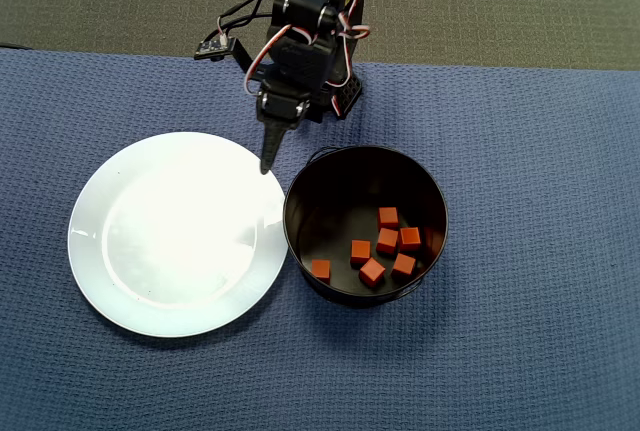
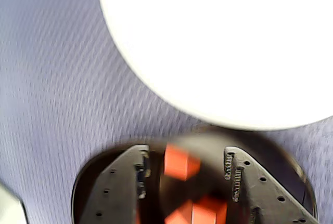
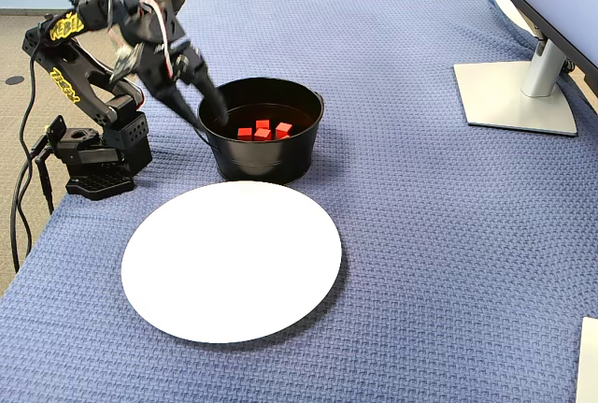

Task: Pick up the red cubes from the white plate and place them in the black recipient

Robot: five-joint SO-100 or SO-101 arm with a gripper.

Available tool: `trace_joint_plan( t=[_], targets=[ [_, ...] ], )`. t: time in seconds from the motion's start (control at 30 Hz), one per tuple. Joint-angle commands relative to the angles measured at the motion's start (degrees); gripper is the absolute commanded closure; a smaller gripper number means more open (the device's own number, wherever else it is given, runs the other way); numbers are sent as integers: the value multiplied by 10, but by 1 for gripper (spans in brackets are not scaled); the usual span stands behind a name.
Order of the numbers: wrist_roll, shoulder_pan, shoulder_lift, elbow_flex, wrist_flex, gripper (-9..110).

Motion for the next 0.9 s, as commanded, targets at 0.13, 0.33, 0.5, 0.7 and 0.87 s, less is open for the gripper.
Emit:
trace_joint_plan(
  t=[0.13,0.33,0.5,0.7,0.87],
  targets=[
    [22,18,68,160,-67,96],
    [38,11,119,255,-88,98],
    [28,-10,139,324,-110,98],
    [37,-37,189,360,-89,99],
    [62,-84,209,382,-83,99]
  ],
)
